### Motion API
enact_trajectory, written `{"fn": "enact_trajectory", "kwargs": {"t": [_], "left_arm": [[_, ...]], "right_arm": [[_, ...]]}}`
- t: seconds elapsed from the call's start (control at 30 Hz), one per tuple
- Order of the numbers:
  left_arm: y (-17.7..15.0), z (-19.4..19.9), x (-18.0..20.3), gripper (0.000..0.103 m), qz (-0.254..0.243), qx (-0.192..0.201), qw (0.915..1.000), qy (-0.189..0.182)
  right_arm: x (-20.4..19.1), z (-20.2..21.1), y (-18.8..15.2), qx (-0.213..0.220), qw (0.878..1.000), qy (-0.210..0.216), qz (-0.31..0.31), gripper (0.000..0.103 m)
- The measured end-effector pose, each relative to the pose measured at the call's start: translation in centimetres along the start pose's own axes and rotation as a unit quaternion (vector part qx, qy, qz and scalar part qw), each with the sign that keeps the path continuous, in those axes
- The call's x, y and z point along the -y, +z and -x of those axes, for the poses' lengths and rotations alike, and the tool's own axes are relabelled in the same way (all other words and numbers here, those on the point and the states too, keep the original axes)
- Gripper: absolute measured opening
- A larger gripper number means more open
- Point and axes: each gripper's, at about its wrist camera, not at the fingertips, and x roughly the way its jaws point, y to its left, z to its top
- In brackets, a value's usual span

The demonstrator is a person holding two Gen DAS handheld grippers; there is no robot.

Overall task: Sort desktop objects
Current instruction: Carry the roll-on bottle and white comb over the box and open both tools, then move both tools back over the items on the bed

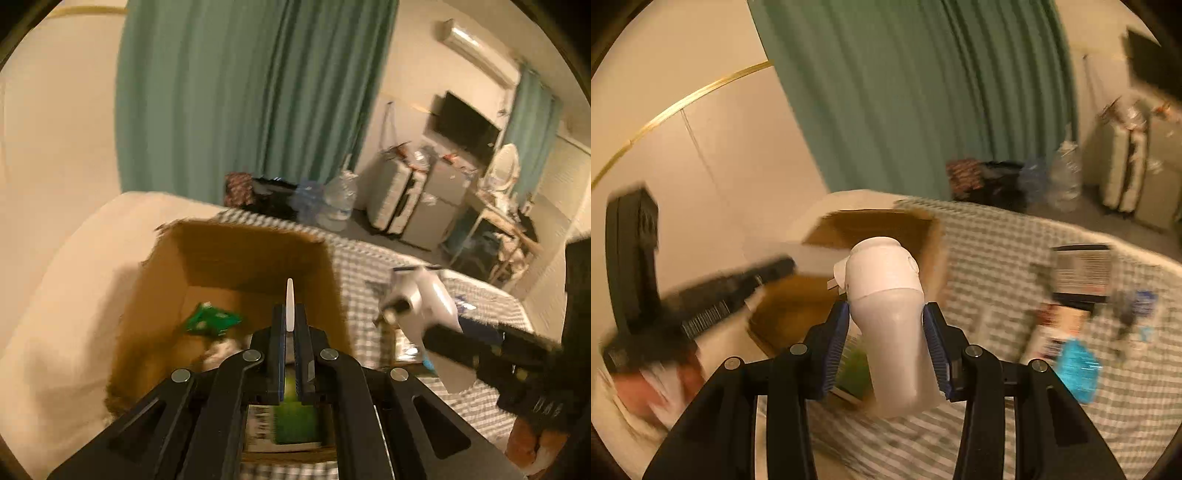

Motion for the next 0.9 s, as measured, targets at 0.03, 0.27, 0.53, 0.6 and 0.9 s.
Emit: {"fn": "enact_trajectory", "kwargs": {"t": [0.03, 0.27, 0.53, 0.6, 0.9], "left_arm": [[-0.3, -0.7, -0.8, 0.003, 0.004, -0.007, 0.9999, 0.007], [-1.0, -5.1, -3.9, 0.003, 0.015, -0.049, 0.9981, 0.035], [-1.8, -5.3, -3.7, 0.096, -0.004, -0.058, 0.9931, 0.102], [-1.9, -4.6, -2.6, 0.097, -0.008, -0.051, 0.9934, 0.102], [-3.5, -2.1, 8.9, 0.103, -0.048, -0.025, 0.9979, 0.037]], "right_arm": [[-0.3, -1.3, 0.5, -0.008, 1.000, 0.009, -0.008, 0.041], [-0.7, -8.2, 3.9, -0.033, 0.997, 0.027, -0.062, 0.042], [2.2, -5.8, 5.3, 0.004, 0.996, 0.004, -0.086, 0.070], [4.2, -3.6, 4.3, 0.020, 0.996, -0.024, -0.080, 0.070], [13.5, 7.4, -4.3, 0.048, 0.983, -0.159, -0.083, 0.080]]}}
